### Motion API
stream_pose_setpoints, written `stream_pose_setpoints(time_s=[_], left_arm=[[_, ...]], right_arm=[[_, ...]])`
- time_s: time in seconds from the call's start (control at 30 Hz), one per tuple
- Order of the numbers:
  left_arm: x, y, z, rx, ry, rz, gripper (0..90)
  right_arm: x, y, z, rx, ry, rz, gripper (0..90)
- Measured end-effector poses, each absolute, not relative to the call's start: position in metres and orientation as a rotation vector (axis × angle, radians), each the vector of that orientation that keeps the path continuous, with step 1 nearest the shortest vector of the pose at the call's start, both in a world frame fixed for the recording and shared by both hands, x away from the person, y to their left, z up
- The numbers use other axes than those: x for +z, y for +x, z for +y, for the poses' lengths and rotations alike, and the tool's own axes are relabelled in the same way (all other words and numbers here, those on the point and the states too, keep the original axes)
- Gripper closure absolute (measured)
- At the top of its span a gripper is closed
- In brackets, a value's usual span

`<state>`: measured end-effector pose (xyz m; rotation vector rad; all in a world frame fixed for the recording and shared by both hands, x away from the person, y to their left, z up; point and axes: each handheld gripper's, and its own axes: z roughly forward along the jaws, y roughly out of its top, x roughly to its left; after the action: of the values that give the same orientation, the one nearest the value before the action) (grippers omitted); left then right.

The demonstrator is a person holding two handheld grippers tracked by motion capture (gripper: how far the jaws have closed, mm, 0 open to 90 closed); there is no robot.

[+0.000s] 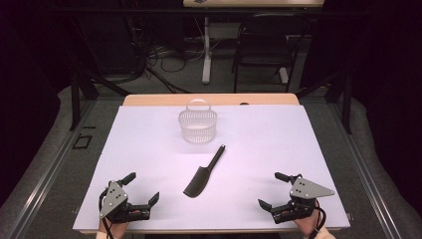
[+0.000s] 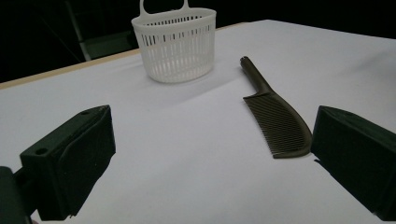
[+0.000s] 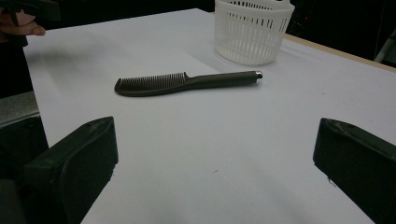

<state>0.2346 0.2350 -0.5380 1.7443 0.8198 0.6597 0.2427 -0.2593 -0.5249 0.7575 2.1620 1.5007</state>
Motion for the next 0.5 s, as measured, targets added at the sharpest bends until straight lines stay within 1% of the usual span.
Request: stream_pose_setpoints(time_s=[0.17, 0.5], left_arm=[[-0.536, 0.237, 0.236, 0.646, 1.738, 0.846, 0.1], [-0.533, 0.248, 0.225, 0.614, 1.789, 0.866, 0.0]], right_arm=[[-0.525, 0.244, -0.258, 1.495, 0.755, 2.175, 0.0], [-0.527, 0.245, -0.258, 1.492, 0.770, 2.187, 0.0]])
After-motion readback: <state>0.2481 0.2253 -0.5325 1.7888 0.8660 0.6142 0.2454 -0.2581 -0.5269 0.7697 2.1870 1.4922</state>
